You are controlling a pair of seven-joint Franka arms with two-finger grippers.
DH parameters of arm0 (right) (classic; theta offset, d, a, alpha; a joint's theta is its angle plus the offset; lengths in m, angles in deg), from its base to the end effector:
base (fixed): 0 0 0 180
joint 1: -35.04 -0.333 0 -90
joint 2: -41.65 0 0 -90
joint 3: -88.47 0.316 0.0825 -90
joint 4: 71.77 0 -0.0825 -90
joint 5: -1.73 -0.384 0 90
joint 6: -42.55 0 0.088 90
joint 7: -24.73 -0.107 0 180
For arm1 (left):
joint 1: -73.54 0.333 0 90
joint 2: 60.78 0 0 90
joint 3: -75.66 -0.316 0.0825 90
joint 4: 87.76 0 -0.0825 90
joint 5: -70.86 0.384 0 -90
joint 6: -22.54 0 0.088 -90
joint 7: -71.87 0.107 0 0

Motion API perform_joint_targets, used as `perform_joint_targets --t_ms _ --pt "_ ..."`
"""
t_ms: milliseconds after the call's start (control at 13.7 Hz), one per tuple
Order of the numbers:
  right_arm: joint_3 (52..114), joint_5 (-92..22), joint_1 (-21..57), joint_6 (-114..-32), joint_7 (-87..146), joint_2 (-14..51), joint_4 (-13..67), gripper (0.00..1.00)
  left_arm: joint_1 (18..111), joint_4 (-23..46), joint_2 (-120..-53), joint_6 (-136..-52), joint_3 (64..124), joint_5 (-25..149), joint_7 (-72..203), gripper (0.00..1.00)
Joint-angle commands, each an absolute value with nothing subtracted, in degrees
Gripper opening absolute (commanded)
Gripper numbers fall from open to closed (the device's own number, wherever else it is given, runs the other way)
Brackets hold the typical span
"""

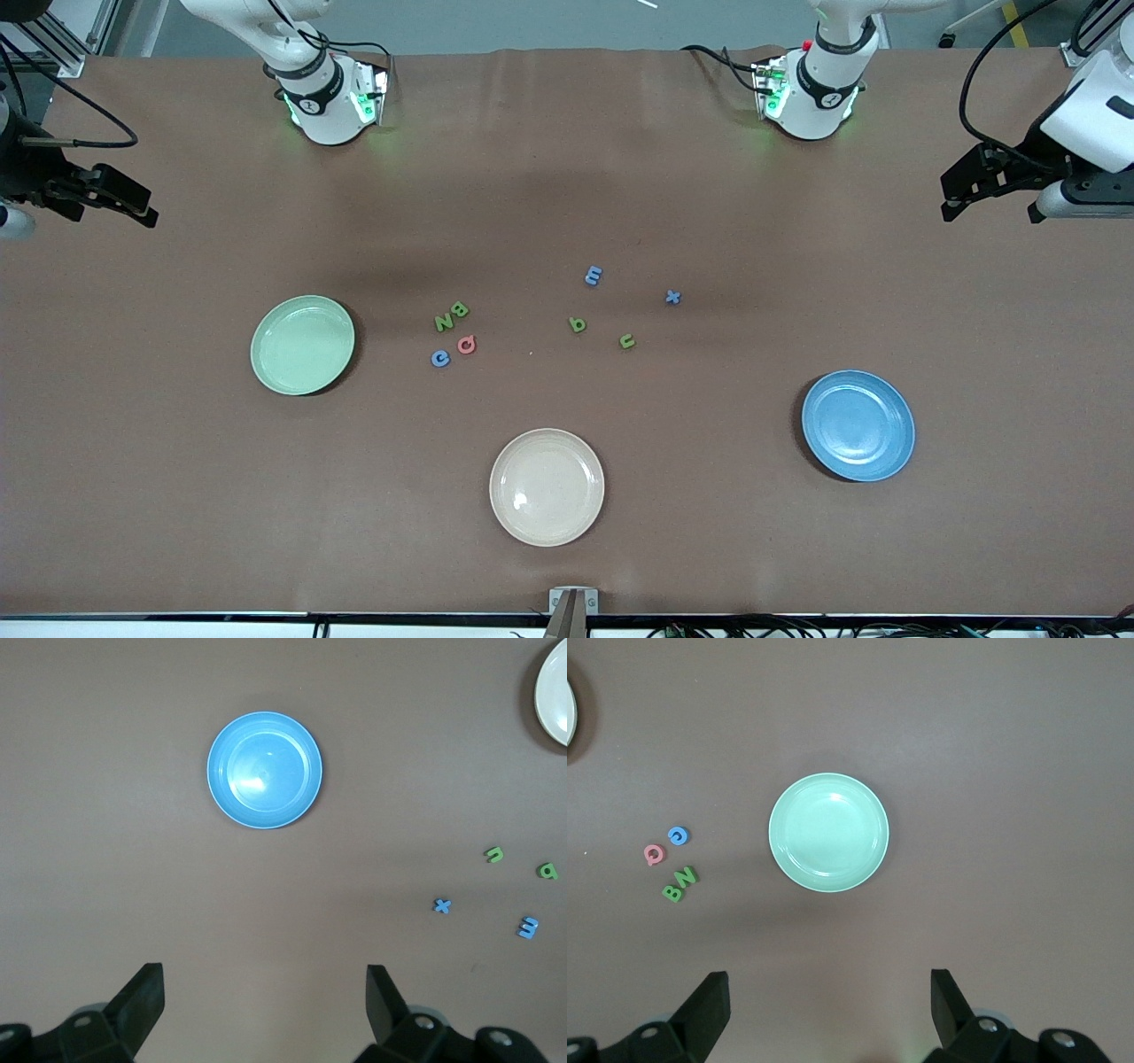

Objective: Sort upper and lower case letters into plates

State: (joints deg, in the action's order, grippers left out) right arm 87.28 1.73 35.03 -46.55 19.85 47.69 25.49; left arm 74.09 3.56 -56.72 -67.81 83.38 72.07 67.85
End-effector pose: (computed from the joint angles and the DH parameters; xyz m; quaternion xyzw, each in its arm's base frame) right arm 0.5183 -0.0112 0.6200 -0.9984 0.0528 0.0185 0.0005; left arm 0.5291 -0.0672 0.6524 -0.9992 0.0272 -0.0280 0.0126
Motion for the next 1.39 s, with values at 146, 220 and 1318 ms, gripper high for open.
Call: perform_joint_targets --t_ms 146,220,1318 --pt "87.33 2.7 35.21 -46.75 22.79 49.21 27.1 1.0 74.5 2.94 -56.91 -67.72 83.48 71.48 68.71 1.0" --pt "87.33 2.35 35.21 -46.66 22.62 49.21 27.1 1.0 74.5 2.94 -56.91 -67.72 83.48 71.48 68.71 1.0" --pt "87.24 2.0 35.47 -45.43 22.36 48.33 23.59 1.0 73.71 4.34 -61.13 -68.59 84.35 66.75 67.65 1.0"
